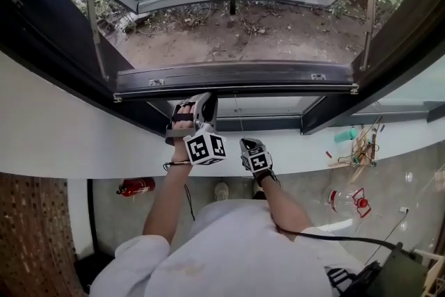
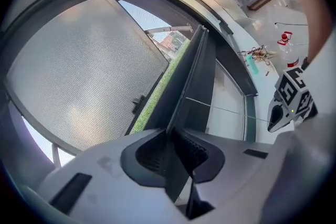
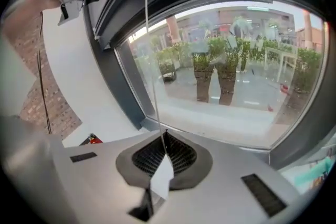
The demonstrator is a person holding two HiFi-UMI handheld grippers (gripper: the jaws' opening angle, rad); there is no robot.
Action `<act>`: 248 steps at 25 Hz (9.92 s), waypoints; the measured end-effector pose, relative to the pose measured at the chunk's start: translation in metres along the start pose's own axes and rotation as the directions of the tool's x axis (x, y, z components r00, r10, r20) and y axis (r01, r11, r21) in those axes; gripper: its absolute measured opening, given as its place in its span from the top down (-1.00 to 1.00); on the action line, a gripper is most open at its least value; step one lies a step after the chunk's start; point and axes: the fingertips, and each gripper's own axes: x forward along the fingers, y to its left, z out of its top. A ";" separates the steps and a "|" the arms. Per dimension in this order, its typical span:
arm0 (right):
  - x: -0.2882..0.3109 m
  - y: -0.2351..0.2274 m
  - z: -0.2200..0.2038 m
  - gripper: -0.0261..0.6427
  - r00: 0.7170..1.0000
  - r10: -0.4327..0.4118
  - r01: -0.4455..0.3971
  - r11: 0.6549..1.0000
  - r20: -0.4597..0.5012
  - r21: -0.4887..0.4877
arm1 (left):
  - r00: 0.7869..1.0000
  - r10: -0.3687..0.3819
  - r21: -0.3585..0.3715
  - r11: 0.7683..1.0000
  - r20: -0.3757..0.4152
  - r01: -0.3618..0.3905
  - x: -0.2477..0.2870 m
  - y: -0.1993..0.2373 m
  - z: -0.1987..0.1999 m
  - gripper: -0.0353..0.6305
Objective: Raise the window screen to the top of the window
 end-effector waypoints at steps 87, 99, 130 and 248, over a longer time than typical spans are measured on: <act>-0.074 -0.019 0.056 0.92 0.963 0.006 -0.028 0.997 0.271 0.077 | 0.971 0.130 -0.288 0.955 0.200 -0.069 -0.047 0.108 0.062 0.69; -0.074 -0.015 0.066 0.92 0.959 0.009 -0.021 0.999 0.283 0.040 | 0.931 0.191 -0.516 0.856 0.311 -0.003 -0.072 0.124 0.069 0.68; -0.112 0.005 0.142 0.92 0.888 0.013 0.002 1.000 0.460 -0.031 | 0.919 0.135 -0.795 0.559 0.369 0.237 -0.080 0.059 0.062 0.83; -0.269 0.026 0.352 0.92 0.691 -0.077 0.252 0.957 0.719 -0.140 | 0.903 0.203 -0.828 0.509 0.379 0.234 -0.072 0.088 0.062 0.83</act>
